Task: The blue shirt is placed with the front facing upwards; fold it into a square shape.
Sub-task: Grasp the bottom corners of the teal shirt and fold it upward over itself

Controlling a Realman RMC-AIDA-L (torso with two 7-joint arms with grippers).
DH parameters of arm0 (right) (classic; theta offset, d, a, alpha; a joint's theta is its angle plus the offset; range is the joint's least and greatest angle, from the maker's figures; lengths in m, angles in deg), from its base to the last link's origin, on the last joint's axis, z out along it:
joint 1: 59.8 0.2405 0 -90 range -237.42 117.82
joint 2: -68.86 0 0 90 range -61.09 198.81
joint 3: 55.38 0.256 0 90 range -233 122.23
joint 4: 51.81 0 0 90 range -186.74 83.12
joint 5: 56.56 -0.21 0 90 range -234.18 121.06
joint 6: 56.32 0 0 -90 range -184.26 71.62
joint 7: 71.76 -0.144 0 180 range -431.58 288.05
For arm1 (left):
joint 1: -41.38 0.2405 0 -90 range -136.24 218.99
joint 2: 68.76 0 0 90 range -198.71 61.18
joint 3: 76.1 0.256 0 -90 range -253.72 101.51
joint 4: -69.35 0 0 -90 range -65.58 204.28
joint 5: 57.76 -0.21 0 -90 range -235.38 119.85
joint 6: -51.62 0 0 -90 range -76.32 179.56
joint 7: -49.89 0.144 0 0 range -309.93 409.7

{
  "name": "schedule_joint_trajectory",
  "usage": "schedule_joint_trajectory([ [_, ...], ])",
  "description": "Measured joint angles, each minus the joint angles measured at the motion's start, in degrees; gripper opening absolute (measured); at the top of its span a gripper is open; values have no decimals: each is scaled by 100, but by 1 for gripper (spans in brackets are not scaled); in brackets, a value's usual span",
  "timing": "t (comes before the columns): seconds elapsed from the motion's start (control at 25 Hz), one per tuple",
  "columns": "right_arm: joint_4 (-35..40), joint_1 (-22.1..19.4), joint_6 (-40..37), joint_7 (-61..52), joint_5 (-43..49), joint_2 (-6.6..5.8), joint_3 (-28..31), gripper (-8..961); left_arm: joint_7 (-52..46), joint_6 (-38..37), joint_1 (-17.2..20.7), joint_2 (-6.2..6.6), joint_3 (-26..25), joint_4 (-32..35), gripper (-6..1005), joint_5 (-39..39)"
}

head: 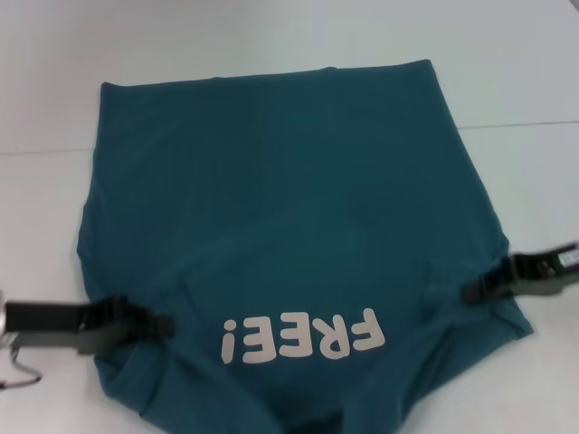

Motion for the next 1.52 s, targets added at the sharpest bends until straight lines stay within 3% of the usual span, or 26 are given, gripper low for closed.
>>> schedule_joint_trajectory([
  [0.2, -42, 157, 984, 34, -19, 139, -27, 38, -168, 877, -522, -7, 21, -192, 42, 1],
  [0.52, -50, 458, 2127, -52, -36, 184, -25, 38, -412, 2022, -1043, 63, 41, -218, 42, 0],
  [0.76, -357, 726, 2854, -114, -59, 217, -55, 37, -303, 2873, -1343, 22, 49, -327, 42, 51],
  [0.96, -665, 942, 3611, -63, -74, 229, -153, 37, -198, 3596, -1535, 47, 250, -571, 41, 95],
  [1.24, -809, 1091, 4533, -66, -59, 250, -862, 38, -94, 4251, -1641, 11, 582, -583, 41, 101],
  [1.52, -1365, 1346, 5349, -38, -45, 230, -1270, 38, 195, 4776, -1725, -78, 793, -594, 41, 129],
])
